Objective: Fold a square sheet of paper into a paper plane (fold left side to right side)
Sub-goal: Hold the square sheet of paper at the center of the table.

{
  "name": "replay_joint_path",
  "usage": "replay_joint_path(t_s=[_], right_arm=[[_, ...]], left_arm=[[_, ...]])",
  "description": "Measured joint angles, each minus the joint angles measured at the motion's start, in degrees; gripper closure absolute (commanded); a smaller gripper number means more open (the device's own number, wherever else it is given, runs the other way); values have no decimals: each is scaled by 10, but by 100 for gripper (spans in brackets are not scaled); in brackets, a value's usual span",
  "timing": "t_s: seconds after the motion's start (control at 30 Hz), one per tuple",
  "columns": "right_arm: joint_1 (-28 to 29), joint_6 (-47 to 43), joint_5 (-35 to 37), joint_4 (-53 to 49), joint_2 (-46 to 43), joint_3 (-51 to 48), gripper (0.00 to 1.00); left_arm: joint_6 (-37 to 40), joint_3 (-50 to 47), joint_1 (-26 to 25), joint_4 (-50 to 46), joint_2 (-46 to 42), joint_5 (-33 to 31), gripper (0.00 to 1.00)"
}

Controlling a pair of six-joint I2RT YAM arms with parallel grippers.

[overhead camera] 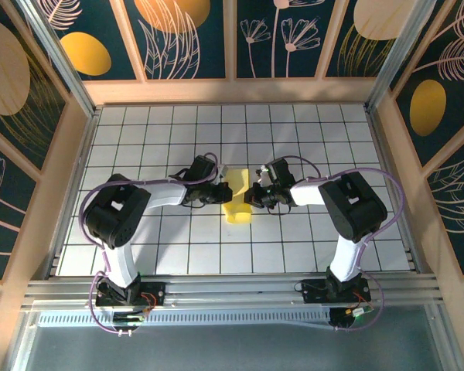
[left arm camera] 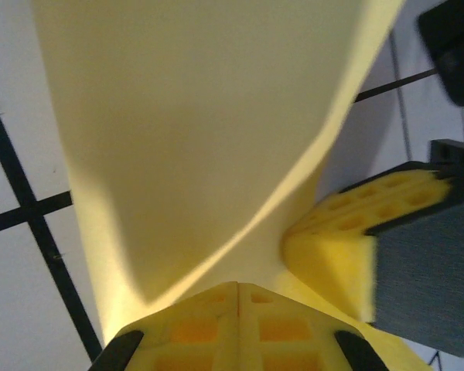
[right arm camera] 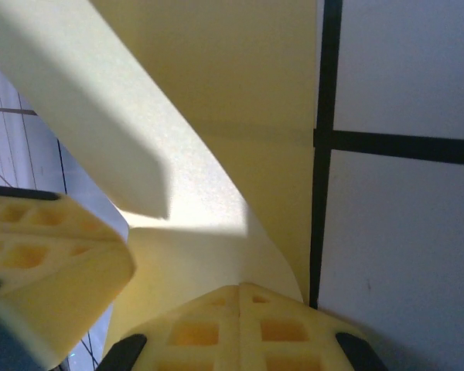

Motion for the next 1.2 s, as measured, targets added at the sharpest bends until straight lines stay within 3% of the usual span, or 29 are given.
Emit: replay_joint_path(t_s=[0.97, 1.2], right_arm=[[1, 1, -7, 10, -29, 3, 97], [2, 11, -23, 38, 2, 45, 97]], left_arm=[[6, 3, 0, -6, 16, -5, 96], [7, 4, 0, -6, 17, -5, 96]])
